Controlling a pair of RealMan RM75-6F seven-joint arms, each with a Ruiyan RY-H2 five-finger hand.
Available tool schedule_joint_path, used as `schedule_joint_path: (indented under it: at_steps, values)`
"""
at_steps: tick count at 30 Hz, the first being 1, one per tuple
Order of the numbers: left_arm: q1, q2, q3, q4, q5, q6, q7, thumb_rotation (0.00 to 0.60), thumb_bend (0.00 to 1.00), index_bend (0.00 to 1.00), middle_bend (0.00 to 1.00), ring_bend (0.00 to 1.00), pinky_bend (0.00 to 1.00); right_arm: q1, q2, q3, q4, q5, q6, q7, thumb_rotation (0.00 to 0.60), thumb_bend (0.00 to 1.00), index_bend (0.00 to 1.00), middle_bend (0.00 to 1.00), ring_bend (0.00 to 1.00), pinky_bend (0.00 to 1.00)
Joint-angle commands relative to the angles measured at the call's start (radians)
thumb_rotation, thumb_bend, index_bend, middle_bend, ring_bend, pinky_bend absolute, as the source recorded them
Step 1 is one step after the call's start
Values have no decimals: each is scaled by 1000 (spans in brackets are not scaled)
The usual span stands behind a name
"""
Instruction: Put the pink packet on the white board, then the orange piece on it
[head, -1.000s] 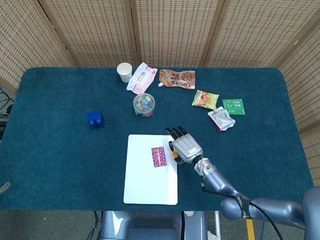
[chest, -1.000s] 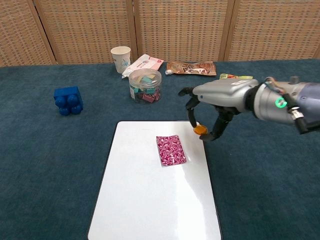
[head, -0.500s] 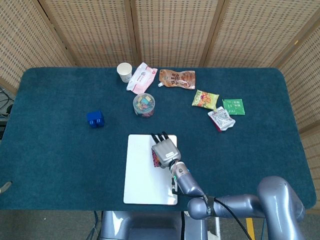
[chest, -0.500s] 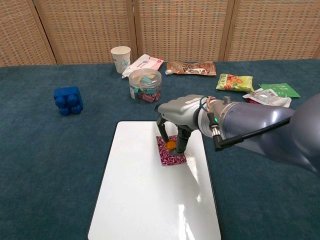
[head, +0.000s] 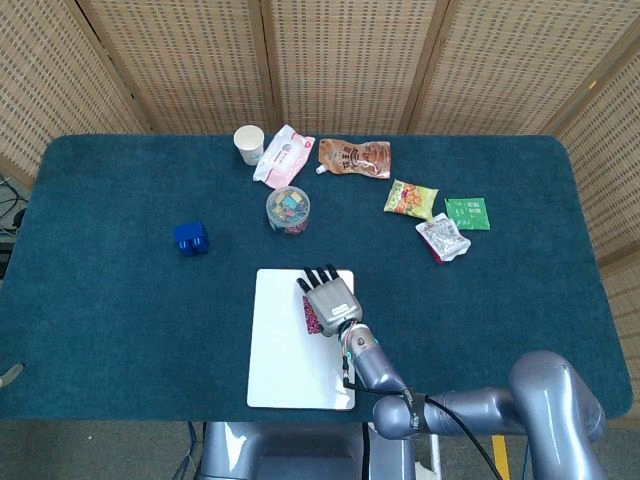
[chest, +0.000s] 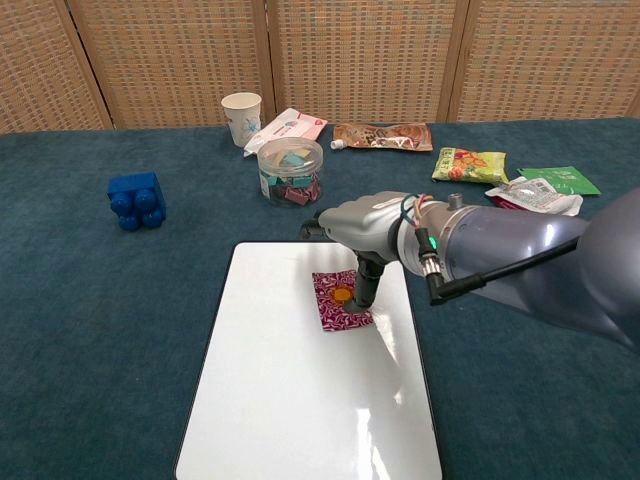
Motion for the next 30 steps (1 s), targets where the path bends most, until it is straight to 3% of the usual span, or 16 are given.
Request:
schedule_joint_path:
  at_steps: [1, 6, 9, 11, 15, 18, 24, 30]
  values:
    - [1, 0, 0, -1, 0, 1, -2, 589, 0, 0, 0, 0, 0, -5, 18, 7, -19, -11, 8, 13, 600, 337, 0, 0, 0, 0]
    - [3, 3, -2, 1, -1, 6, -9, 589, 0, 0, 0, 0, 0, -51, 142, 4, -135, -113, 21, 81, 600, 336, 0, 0, 0, 0]
    - [4, 4, -2, 1, 1, 8, -11, 588, 0, 0, 0, 0, 0, -110, 240, -16, -193, -233, 31, 165, 600, 278, 0, 0, 0, 0]
    - [6, 4, 0, -3, 5, 11, -10, 588, 0, 0, 0, 0, 0, -181, 319, -38, -206, -377, 53, 281, 600, 205, 0, 0, 0, 0]
    - [9, 4, 3, -10, 18, 23, -2, 588, 0, 0, 0, 0, 0, -300, 398, -86, -128, -607, 126, 503, 600, 45, 0, 0, 0, 0]
    - [14, 5, 6, -19, 34, 39, 6, 588, 0, 0, 0, 0, 0, -398, 446, -133, -4, -753, 191, 734, 600, 0, 0, 0, 0, 0]
    - [28, 10, 7, -34, 55, 79, 22, 588, 0, 0, 0, 0, 0, -549, 496, -199, 195, -845, 286, 1024, 600, 0, 0, 0, 0, 0]
    - [39, 13, 6, -42, 64, 109, 31, 588, 0, 0, 0, 0, 0, -659, 535, -229, 186, -901, 373, 1113, 600, 0, 0, 0, 0, 0]
